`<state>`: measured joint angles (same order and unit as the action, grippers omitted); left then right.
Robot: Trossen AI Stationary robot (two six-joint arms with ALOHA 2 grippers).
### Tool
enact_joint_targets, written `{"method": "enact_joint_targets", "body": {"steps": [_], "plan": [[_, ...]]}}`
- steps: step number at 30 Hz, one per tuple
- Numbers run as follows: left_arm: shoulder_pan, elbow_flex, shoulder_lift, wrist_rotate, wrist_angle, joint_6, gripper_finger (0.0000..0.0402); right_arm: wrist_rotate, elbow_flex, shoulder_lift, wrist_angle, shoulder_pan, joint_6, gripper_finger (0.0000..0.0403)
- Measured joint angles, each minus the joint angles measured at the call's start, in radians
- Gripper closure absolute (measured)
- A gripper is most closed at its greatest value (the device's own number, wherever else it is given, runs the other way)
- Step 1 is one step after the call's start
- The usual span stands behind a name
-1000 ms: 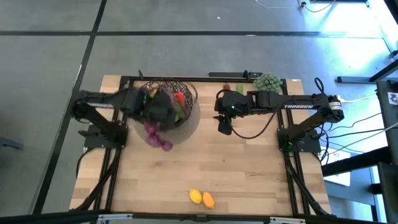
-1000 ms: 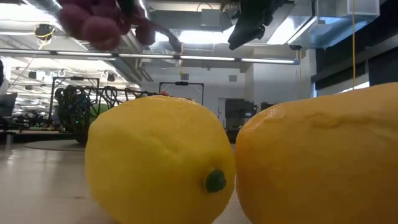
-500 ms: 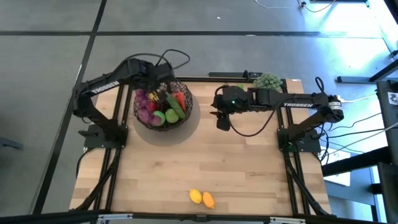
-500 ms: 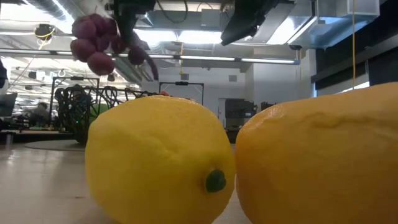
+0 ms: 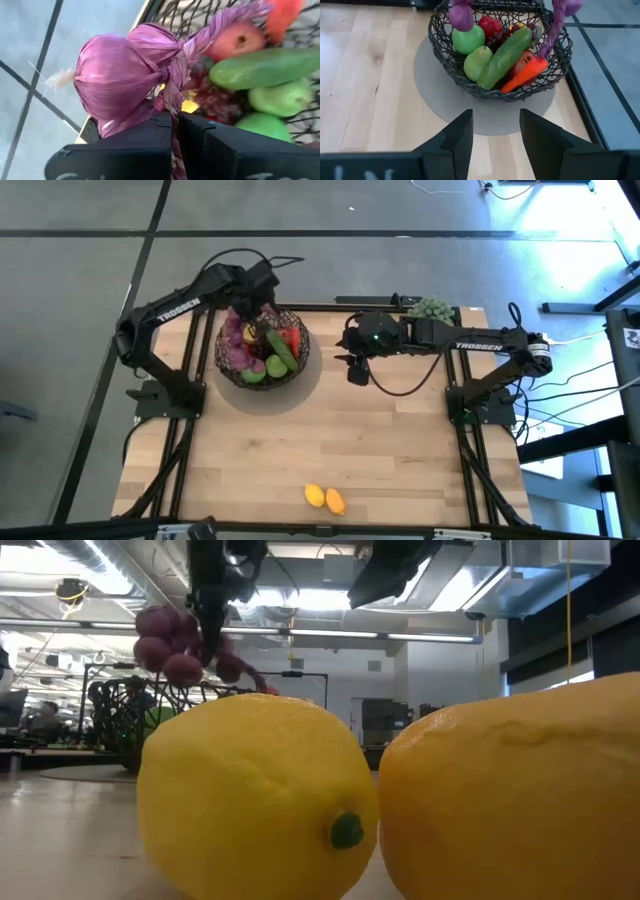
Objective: Build produce basket
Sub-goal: Put the purple onions into the black wire basket, then put the red and green bell pepper into the black wire basket
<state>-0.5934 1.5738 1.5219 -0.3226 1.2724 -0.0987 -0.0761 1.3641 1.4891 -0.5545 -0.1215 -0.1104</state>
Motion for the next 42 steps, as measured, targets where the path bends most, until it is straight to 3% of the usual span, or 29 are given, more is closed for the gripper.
{"method": "enact_joint_targets", "body": {"steps": [12,25,29,42], "plan": [[-0.106,-0.170,0.000,0.153,-0.121,-0.136,0.0401,0.000,0.000,0.000,0.014,0.000,0.000,0.0247],[-0.148,-0.310,0.000,0.150,-0.210,-0.174,0.0400,-0.001,0.000,0.000,0.013,0.000,0.000,0.0247],[-0.148,-0.317,0.000,0.094,-0.222,-0.174,0.0382,-0.006,0.000,0.000,0.016,0.000,0.000,0.0247],[-0.144,-0.317,0.000,0.085,-0.249,-0.166,0.0311,-0.020,0.000,0.000,0.022,0.000,0.022,0.0247]]}}
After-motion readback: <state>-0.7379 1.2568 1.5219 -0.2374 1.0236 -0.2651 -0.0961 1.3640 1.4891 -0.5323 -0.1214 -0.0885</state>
